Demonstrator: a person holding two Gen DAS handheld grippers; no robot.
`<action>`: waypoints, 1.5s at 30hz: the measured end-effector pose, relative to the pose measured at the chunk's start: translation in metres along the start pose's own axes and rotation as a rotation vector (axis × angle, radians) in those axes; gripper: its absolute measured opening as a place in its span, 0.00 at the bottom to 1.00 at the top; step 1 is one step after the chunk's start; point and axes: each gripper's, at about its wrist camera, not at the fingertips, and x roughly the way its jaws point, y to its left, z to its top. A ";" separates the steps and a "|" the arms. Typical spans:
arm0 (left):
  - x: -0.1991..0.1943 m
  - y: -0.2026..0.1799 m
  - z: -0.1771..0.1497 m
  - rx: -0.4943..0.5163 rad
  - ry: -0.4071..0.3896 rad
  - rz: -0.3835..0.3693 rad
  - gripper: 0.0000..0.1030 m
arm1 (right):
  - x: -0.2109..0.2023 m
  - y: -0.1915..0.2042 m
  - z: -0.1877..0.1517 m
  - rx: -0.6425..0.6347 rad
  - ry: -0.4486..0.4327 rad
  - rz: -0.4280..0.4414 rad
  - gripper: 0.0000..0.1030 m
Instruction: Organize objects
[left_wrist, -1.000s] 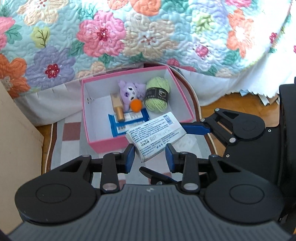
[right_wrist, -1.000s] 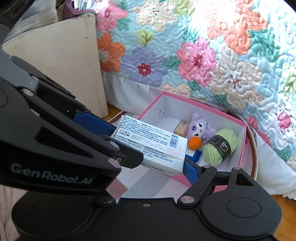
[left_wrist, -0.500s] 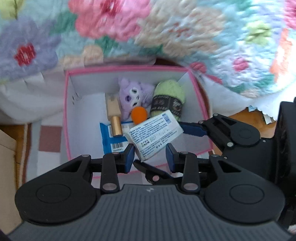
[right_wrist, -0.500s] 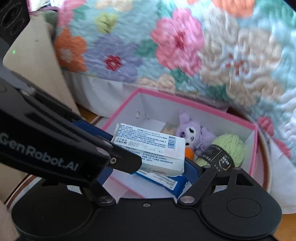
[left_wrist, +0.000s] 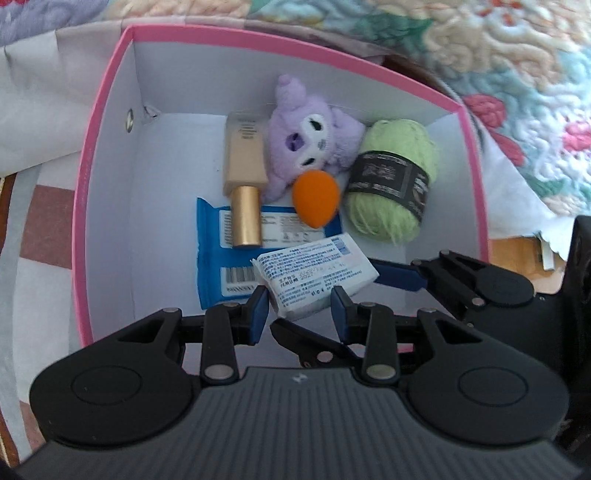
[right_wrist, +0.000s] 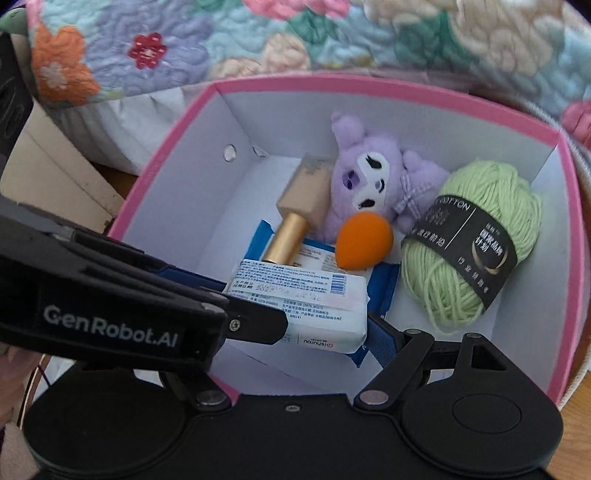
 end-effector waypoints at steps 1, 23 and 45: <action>0.002 0.002 0.002 -0.015 -0.006 0.006 0.34 | 0.003 -0.002 0.001 0.017 0.005 0.007 0.82; -0.126 -0.028 -0.050 0.000 -0.098 0.213 0.44 | -0.131 0.043 -0.043 -0.161 -0.180 0.060 0.84; -0.237 -0.094 -0.166 0.065 -0.215 0.196 0.64 | -0.250 0.115 -0.120 -0.389 -0.188 0.017 0.88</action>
